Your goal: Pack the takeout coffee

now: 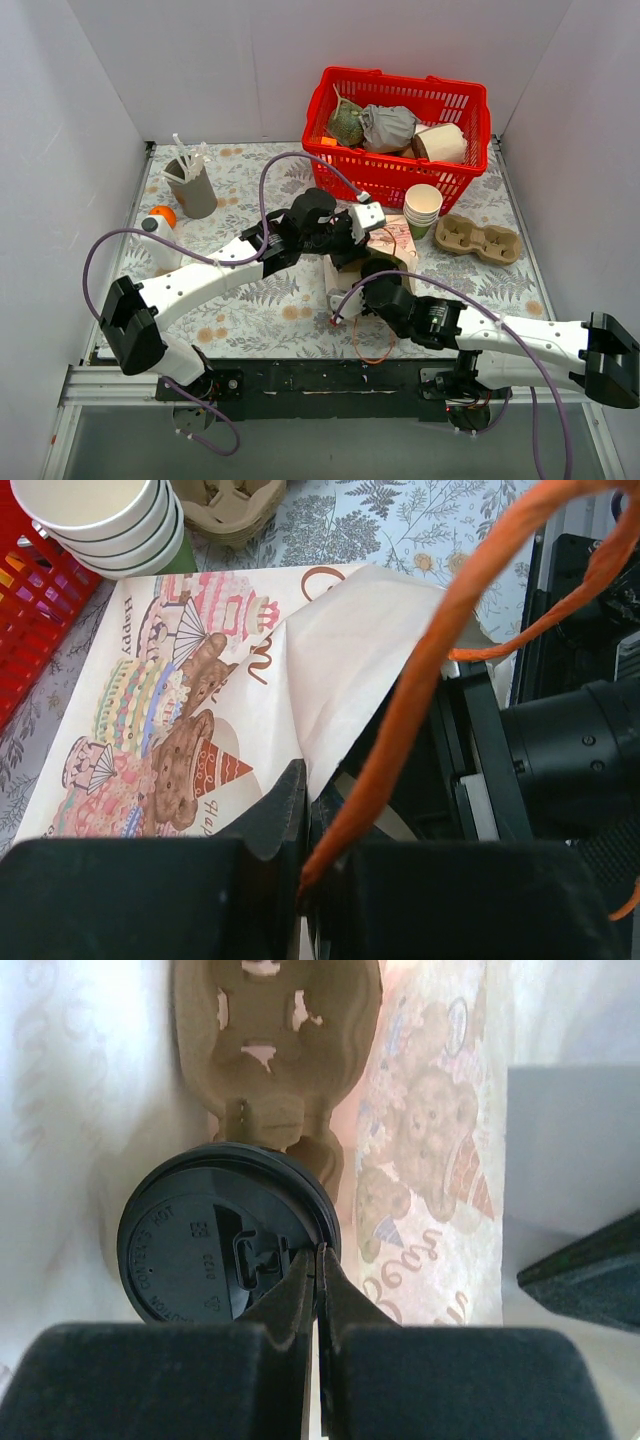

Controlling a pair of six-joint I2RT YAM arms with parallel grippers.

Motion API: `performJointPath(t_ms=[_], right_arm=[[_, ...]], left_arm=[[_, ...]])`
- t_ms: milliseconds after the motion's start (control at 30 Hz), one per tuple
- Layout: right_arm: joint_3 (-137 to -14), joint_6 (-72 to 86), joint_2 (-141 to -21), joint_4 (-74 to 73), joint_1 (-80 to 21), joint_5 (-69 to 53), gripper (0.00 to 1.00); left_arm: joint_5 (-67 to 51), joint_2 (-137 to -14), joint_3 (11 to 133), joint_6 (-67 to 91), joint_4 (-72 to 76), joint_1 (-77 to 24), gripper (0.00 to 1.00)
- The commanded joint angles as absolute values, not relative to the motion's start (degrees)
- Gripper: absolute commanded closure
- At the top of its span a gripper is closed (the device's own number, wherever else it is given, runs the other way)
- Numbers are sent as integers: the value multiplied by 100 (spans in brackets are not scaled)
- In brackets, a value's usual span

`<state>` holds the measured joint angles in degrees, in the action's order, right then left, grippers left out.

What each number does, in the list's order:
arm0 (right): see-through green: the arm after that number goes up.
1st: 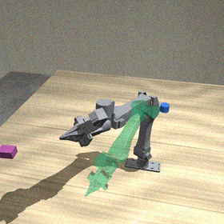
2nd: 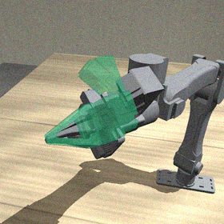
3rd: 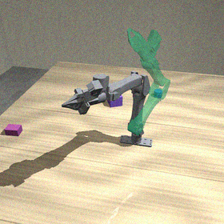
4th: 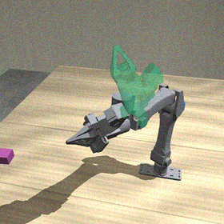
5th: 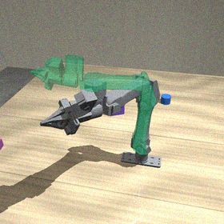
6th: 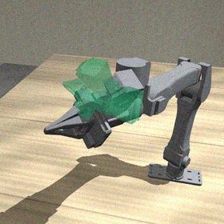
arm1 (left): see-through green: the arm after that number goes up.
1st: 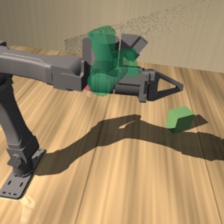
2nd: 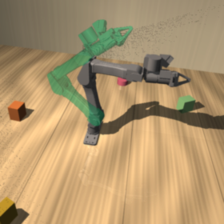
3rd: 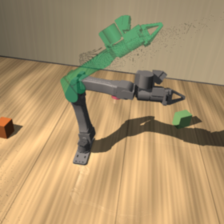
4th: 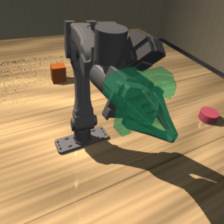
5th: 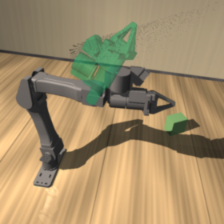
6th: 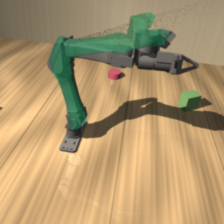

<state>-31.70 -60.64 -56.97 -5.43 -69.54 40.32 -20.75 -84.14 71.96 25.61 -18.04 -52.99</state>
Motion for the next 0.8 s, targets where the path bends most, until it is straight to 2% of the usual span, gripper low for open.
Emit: performJointPath(t_ms=[0,100,467,767], right_arm=[[-3568,-5749,-5818,-607,-7154,4096,99],[-3314,-6010,-5810,-55,-7146,4051,99],[-3138,-5713,-5801,439,-6390,3665,99],[-2822,-5581,-6196,1080,-6196,4227,99]], left_arm=[[-2250,-8367,7409,2795,-1863,-5317,100],[-2373,-8288,7339,2681,-1933,-5317,100],[-2637,-8060,7146,2408,-1969,-5317,100],[-2672,-8086,7163,2364,-1995,-5317,100]])
